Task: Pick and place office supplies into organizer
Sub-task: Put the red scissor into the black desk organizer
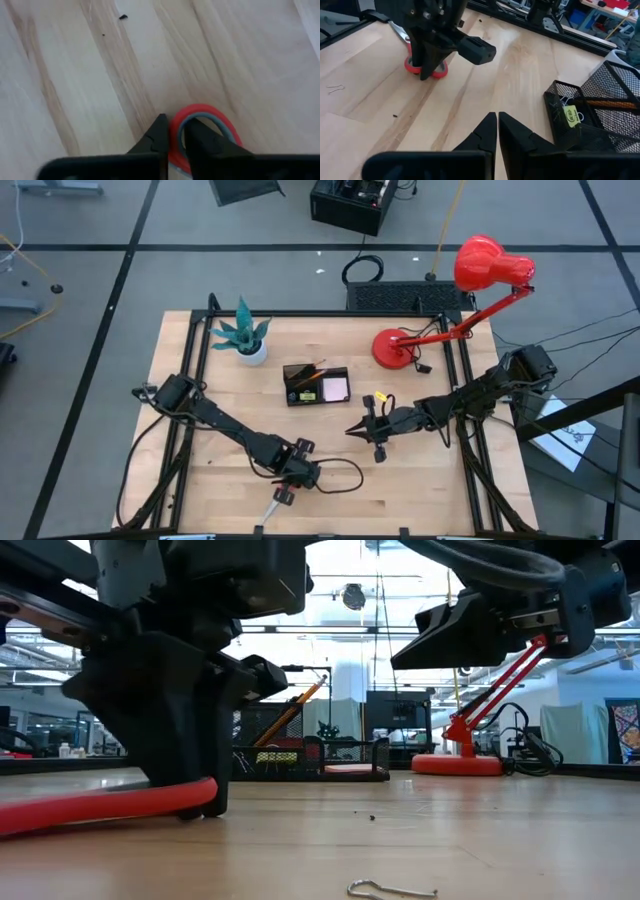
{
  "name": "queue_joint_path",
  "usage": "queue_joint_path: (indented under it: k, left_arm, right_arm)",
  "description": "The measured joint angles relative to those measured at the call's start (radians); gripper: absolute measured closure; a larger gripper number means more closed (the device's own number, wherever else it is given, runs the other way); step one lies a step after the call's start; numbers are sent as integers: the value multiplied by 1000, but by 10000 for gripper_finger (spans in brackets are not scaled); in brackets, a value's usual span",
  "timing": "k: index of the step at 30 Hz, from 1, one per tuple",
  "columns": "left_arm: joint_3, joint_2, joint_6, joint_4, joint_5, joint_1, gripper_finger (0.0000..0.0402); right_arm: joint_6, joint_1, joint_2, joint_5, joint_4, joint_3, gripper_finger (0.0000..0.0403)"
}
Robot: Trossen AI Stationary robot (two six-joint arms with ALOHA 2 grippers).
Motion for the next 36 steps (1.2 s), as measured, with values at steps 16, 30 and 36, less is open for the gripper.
queue_joint_path:
  k: [16,30,36]
  left_arm:
    - [103,-38,179,-119,-441,-17,382]
    - [419,-40,285,-466,-1080,-2,376]
    - [514,-41,325,-500,-1394,34,376]
  right_arm:
    - [1,0,0,0,-3,0,389]
    - [1,0,0,0,-4,0,389]
    - [5,0,0,0,-4,0,389]
